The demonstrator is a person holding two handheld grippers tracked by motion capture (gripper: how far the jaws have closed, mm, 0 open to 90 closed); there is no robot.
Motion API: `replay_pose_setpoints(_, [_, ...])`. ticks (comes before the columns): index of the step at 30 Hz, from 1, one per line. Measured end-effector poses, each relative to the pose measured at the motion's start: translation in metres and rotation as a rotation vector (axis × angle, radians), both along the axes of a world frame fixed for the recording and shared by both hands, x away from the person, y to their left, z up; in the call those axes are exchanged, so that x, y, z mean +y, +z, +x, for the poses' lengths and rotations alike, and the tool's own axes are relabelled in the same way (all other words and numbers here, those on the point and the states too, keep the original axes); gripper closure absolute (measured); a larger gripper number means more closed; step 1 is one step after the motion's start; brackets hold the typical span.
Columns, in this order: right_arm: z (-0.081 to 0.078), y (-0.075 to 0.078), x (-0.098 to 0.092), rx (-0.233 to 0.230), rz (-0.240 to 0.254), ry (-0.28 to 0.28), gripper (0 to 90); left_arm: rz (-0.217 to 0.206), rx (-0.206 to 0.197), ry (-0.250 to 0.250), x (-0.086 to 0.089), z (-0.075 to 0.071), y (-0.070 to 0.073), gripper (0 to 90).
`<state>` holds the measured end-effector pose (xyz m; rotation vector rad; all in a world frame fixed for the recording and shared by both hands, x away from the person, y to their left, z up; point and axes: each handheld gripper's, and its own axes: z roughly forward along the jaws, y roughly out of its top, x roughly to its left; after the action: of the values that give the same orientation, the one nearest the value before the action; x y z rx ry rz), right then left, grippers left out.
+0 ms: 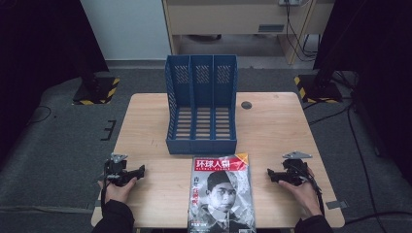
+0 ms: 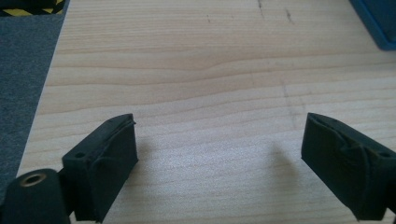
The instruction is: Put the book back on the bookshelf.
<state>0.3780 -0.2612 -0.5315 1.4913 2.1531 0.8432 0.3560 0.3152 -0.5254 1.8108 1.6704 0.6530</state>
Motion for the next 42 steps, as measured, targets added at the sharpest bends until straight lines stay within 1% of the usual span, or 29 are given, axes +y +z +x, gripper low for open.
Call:
replay_pose_setpoints(2, [0.000, 0.001, 0.000, -0.004, -0.005, 0.006, 7.1, -0.008, -0.005, 0.000, -0.001, 0.000, 0.001, 10.7])
replay_pose_setpoints(3, [-0.001, 0.002, 0.000, -0.004, 0.003, 0.000, 7.1, -0.020, -0.009, -0.002, -0.001, -0.001, 0.002, 10.7])
replay_pose_setpoints(4, [-0.001, 0.003, 0.000, -0.010, 0.002, 0.003, 7.3, -0.025, -0.012, -0.009, -0.002, -0.002, 0.003, 10.8])
replay_pose_setpoints(5, [-0.003, 0.006, 0.001, -0.023, 0.016, -0.001, 7.4, -0.030, -0.022, -0.022, -0.005, -0.003, 0.006, 10.9])
replay_pose_setpoints(7, [-0.003, 0.007, 0.001, -0.027, 0.018, -0.003, 7.6, -0.034, -0.026, -0.030, -0.006, -0.004, 0.007, 11.0])
replay_pose_setpoints(8, [-0.005, 0.009, 0.001, -0.029, 0.029, -0.001, 7.5, -0.040, -0.034, -0.037, -0.008, -0.004, 0.008, 10.9])
replay_pose_setpoints(9, [-0.005, 0.009, 0.001, -0.029, 0.029, -0.001, 7.5, -0.045, -0.042, -0.042, -0.009, -0.005, 0.009, 10.9])
replay_pose_setpoints(10, [-0.006, 0.010, 0.000, -0.033, 0.035, -0.006, 7.6, -0.039, -0.047, -0.057, -0.012, -0.006, 0.011, 11.0])
replay_pose_setpoints(15, [-0.007, 0.011, -0.002, -0.026, 0.058, -0.009, 7.6, -0.031, -0.063, -0.078, -0.017, -0.008, 0.014, 11.2])
replay_pose_setpoints(16, [-0.007, 0.012, -0.002, -0.032, 0.061, -0.010, 7.7, -0.030, -0.069, -0.084, -0.019, -0.008, 0.015, 11.2])
replay_pose_setpoints(22, [-0.012, 0.019, 0.001, -0.051, 0.076, -0.008, 7.7, -0.039, -0.084, -0.106, -0.024, -0.012, 0.018, 11.4])
replay_pose_setpoints(24, [-0.013, 0.021, 0.002, -0.060, 0.087, -0.010, 7.9, -0.046, -0.097, -0.115, -0.025, -0.014, 0.020, 11.5])
replay_pose_setpoints(25, [-0.013, 0.022, 0.003, -0.062, 0.085, -0.010, 8.1, -0.046, -0.107, -0.118, -0.026, -0.014, 0.021, 11.7])
replay_pose_setpoints(28, [-0.014, 0.024, 0.004, -0.071, 0.083, -0.004, 8.1, -0.051, -0.111, -0.127, -0.027, -0.015, 0.022, 12.9])
replay_pose_setpoints(30, [-0.015, 0.025, 0.005, -0.072, 0.092, -0.011, 8.1, -0.054, -0.111, -0.134, -0.029, -0.015, 0.023, 14.1])
replay_pose_setpoints(32, [-0.017, 0.026, 0.006, -0.070, 0.100, -0.004, 8.3, -0.060, -0.114, -0.135, -0.031, -0.015, 0.023, 14.4])
replay_pose_setpoints(38, [-0.021, 0.031, 0.011, -0.088, 0.123, 0.012, 8.9, -0.051, -0.116, -0.155, -0.040, -0.017, 0.025, 14.3])
replay_pose_setpoints(40, [-0.022, 0.032, 0.013, -0.090, 0.138, 0.014, 9.1, -0.054, -0.120, -0.164, -0.043, -0.018, 0.026, 14.1])
replay_pose_setpoints(42, [-0.023, 0.033, 0.015, -0.090, 0.141, 0.018, 9.3, -0.052, -0.121, -0.175, -0.046, -0.018, 0.026, 13.6])
